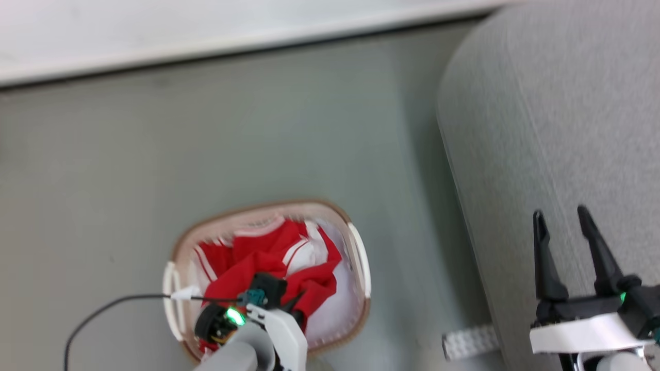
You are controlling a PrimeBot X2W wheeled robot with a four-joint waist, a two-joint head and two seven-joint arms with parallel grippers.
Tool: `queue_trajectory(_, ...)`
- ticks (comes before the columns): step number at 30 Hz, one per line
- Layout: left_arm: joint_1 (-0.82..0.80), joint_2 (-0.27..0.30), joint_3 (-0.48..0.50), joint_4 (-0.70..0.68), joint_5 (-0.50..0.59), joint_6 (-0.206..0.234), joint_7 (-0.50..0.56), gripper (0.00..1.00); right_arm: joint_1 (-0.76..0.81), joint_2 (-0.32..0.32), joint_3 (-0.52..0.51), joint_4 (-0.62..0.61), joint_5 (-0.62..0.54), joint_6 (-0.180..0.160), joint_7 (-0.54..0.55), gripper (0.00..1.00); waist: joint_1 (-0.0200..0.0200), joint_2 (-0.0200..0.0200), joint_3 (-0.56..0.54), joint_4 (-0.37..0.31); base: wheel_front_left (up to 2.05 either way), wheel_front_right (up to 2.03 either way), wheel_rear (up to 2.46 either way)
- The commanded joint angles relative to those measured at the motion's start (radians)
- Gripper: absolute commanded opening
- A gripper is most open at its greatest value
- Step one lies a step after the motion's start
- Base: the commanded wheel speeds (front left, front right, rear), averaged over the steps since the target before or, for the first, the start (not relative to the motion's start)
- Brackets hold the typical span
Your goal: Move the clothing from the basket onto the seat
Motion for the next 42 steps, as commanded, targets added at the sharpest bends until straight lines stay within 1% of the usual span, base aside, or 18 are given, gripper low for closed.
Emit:
queue_trajectory(1,0.020,0.000,0.002,-0.005,-0.007,0.003,-0.007,0.00,0.015,-0.004,-0.005,0.005,-0.001,-0.002,0.000,1.00,0.0001,0.0000,-0.109,0.059,0.00,0.00,0.00)
queue_trajectory(5,0.054,0.007,0.026,-0.055,-0.057,0.003,-0.007,0.00,0.062,-0.004,-0.006,0.022,-0.007,-0.002,0.000,1.00,0.0001,0.0000,-0.207,0.092,0.00,0.00,0.00)
queue_trajectory(9,0.070,0.020,0.063,-0.115,-0.083,0.003,-0.007,0.00,0.101,-0.004,-0.006,0.034,-0.011,-0.002,0.000,1.00,0.0001,0.0000,-0.280,0.118,0.00,0.00,0.00)
queue_trajectory(13,0.076,0.031,0.105,-0.191,-0.108,0.007,-0.007,0.00,0.132,-0.004,-0.007,0.042,-0.016,-0.002,0.001,1.00,0.0001,0.0000,-0.329,0.138,0.00,0.00,0.00)
queue_trajectory(18,0.083,0.049,0.137,-0.294,-0.121,0.027,-0.007,0.00,0.167,-0.004,-0.006,0.050,-0.019,-0.002,0.001,1.00,0.0001,0.0000,-0.381,0.152,0.00,0.00,0.00)
queue_trajectory(22,0.080,0.075,0.162,-0.393,-0.134,0.052,-0.003,0.00,0.185,-0.004,-0.003,0.052,-0.022,-0.002,0.001,1.00,0.0001,0.0000,-0.410,0.153,0.00,0.00,0.00)
queue_trajectory(26,0.066,0.101,0.191,-0.522,-0.151,0.081,0.010,0.00,0.201,-0.004,-0.006,0.051,-0.026,-0.002,0.001,1.00,0.0001,0.0000,-0.429,0.152,0.00,0.00,0.00)
queue_trajectory(33,0.038,0.156,0.244,-0.740,-0.172,0.149,0.053,0.00,0.223,-0.004,-0.005,0.049,-0.027,-0.002,0.001,1.00,0.0001,0.0000,-0.453,0.150,0.00,0.00,0.00)
queue_trajectory(37,0.010,0.189,0.266,-0.802,-0.165,0.183,0.084,0.00,0.219,-0.004,0.006,0.045,-0.036,-0.002,0.001,1.00,0.0001,0.0000,-0.459,0.150,0.00,0.00,0.00)
queue_trajectory(42,-0.012,0.201,0.276,-0.853,-0.161,0.210,0.106,0.00,0.202,-0.004,0.016,0.029,-0.058,-0.002,0.001,1.00,0.0001,0.0000,-0.464,0.151,0.00,0.00,0.00)
